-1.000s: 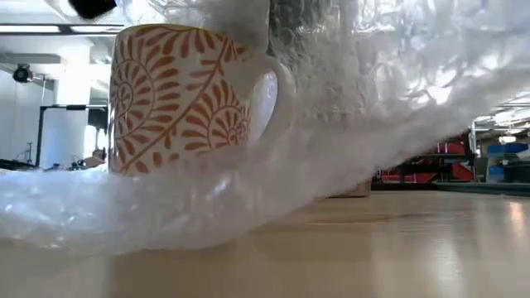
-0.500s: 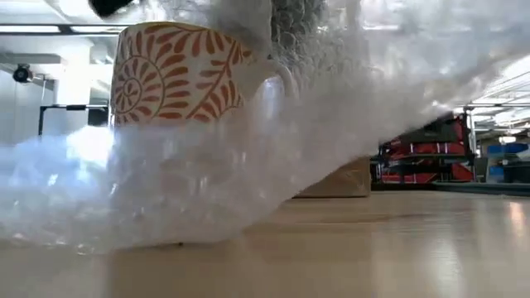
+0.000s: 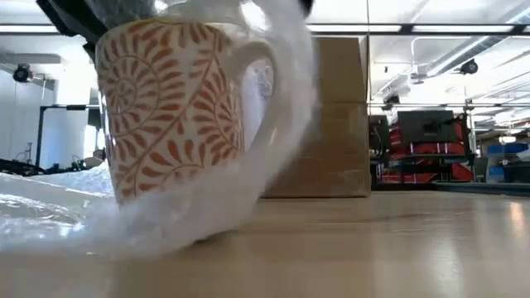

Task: Wrap mug
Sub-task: Wrap the yellow mug with a bubble wrap

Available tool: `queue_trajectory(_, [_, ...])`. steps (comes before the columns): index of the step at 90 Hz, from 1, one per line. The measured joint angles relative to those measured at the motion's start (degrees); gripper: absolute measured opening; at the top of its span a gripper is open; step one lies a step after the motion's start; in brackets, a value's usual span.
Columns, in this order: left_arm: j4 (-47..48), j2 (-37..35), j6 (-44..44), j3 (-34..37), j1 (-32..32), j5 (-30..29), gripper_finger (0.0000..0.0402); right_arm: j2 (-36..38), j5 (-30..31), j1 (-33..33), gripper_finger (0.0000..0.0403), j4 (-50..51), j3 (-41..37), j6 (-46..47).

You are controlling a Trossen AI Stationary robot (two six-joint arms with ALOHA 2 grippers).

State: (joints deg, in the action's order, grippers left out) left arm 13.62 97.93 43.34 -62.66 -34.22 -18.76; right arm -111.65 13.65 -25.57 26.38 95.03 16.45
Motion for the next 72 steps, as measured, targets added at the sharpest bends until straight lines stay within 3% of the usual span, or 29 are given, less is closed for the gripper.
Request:
queue_trajectory(9, [-0.2,0.0,-0.4,0.0,0.0,0.0,0.0000,-2.4,-0.1,0.1,0.0000,-3.6,-0.2,-0.6])
queue_trajectory(28, [1.6,-1.9,-0.8,-1.3,-0.6,0.3,0.0000,-7.0,-0.2,0.6,0.0000,-0.5,-0.2,1.4])
queue_trajectory(43, [9.5,-5.8,-1.2,-5.3,-1.3,0.0,0.0000,-8.1,-0.4,0.6,0.0000,0.4,-0.3,2.6])
queue_trajectory(62, [22.6,-8.8,-1.4,-8.1,-1.6,-13.7,0.0000,-8.0,-0.4,0.3,0.0000,0.1,-0.3,2.4])
queue_trajectory(72, [24.2,-8.5,-1.2,-5.8,-0.6,-17.3,0.0000,-8.0,-0.4,0.4,0.0000,0.1,-0.3,2.4])
